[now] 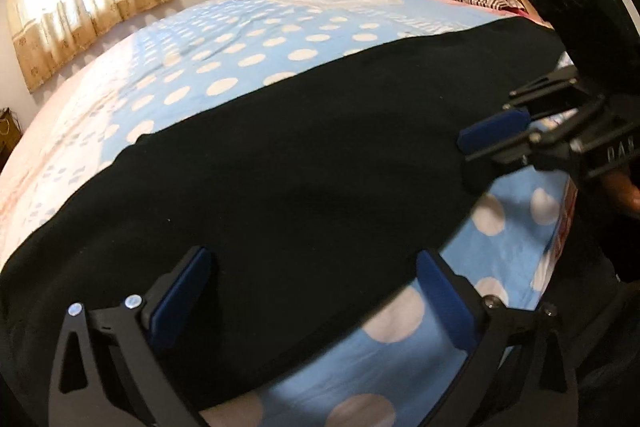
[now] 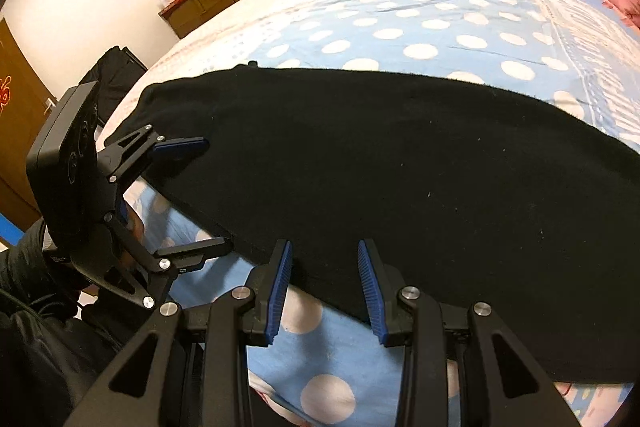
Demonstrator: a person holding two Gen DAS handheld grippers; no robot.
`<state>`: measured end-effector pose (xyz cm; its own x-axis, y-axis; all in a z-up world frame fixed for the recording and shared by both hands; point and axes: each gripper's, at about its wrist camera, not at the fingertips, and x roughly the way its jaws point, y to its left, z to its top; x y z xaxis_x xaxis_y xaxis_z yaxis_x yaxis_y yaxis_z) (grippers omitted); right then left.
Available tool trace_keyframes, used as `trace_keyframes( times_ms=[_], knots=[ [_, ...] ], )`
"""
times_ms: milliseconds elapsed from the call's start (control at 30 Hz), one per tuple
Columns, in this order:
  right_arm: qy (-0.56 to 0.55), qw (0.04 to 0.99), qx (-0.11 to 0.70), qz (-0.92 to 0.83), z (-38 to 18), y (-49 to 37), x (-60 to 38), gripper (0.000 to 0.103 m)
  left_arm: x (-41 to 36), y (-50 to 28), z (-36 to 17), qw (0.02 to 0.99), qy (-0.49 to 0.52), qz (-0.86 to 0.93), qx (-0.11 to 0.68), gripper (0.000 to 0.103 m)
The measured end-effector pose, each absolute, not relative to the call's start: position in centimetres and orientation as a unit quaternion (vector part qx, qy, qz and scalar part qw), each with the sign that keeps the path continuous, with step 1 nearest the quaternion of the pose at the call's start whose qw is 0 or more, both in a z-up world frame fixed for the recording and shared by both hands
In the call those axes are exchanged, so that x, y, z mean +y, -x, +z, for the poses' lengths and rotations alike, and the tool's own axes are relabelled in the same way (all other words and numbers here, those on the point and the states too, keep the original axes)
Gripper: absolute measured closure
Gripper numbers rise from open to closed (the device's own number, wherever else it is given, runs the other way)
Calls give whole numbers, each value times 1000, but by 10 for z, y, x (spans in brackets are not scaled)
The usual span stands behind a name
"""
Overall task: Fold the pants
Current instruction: 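Open both grippers and smooth the folded pants with both tools, then grasp the end of the folded black pants with the right gripper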
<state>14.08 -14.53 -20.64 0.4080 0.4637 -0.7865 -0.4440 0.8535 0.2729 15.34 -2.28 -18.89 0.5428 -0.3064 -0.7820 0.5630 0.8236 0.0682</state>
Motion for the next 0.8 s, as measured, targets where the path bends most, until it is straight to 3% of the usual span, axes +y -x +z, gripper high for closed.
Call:
trace_keyframes(
  times_ms=[200, 400, 800],
  knots=[
    [-19, 870, 442, 218, -183, -139, -178, 66, -13, -167, -169, 872, -113, -247, 408, 0],
    [-93, 912, 388, 97, -141, -129, -280, 66, -25, -184, -149, 883, -92, -247, 389, 0],
    [-188, 912, 324, -170, -114, -68, -470, 64, -56, -200, -174, 869, -116, -234, 421, 0]
  ],
)
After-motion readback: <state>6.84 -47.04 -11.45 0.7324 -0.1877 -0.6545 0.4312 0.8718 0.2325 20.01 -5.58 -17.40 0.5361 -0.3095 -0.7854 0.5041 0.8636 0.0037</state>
